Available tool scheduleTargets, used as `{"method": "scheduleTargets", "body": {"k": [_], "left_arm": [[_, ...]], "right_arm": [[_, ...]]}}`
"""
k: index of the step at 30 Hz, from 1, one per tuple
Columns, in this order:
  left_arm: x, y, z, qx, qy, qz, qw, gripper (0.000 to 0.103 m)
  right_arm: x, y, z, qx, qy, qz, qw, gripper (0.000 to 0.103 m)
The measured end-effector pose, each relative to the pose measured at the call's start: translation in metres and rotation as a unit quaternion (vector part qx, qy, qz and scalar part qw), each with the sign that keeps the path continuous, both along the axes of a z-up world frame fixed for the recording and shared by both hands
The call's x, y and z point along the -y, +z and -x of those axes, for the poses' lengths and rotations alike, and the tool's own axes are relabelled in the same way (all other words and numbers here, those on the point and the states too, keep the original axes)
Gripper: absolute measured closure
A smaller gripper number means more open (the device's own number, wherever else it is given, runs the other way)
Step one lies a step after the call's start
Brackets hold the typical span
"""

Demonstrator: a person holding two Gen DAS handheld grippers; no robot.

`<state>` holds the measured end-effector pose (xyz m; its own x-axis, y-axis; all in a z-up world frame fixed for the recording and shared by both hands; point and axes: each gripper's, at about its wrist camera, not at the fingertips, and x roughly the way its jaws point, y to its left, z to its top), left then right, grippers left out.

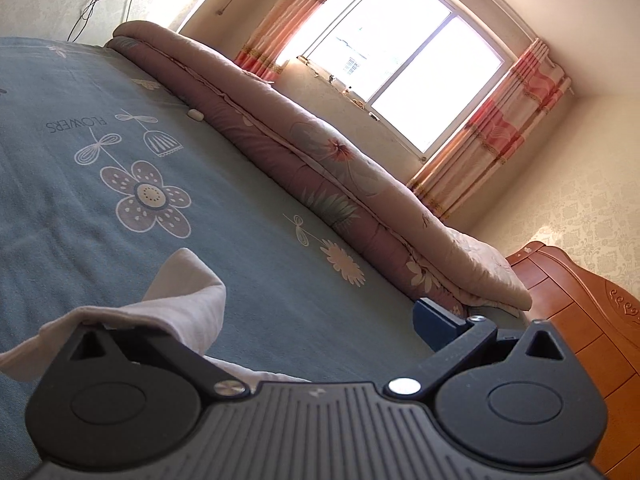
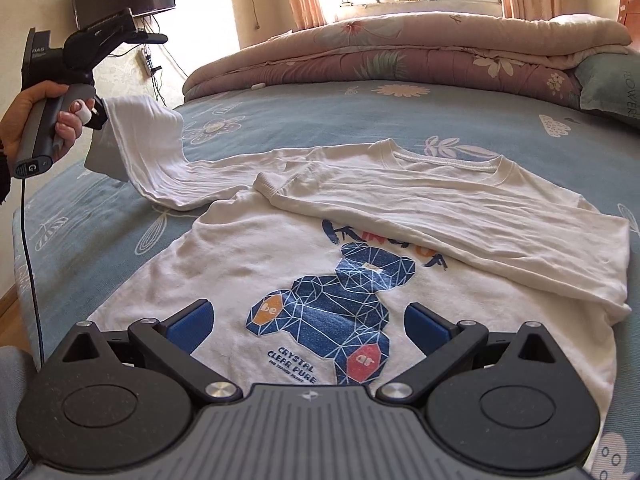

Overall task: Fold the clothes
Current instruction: 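Lift the held sleeve and carry it across the printed front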

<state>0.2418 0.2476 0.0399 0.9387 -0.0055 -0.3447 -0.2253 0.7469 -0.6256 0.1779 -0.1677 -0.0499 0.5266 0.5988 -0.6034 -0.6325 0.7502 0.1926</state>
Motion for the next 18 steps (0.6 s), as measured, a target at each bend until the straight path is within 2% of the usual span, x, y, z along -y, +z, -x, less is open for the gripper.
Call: {"method": "scheduleTargets", "body": {"k": [7, 18], "left_arm": [[0.041, 0.019, -0.027, 0.002, -0.04, 0.005, 0.9992, 0.001], [0.103, 0.037, -0.063, -0.01, -0.092, -0.017, 0.9955, 0.001]], "right_arm": [[0.025, 0.005, 0.007, 0.005, -0.011, -0.009, 1.0, 0.0], [0.059, 0.011, 0.011, 0.005, -0.035, -0.028, 0.999, 0.0]]}}
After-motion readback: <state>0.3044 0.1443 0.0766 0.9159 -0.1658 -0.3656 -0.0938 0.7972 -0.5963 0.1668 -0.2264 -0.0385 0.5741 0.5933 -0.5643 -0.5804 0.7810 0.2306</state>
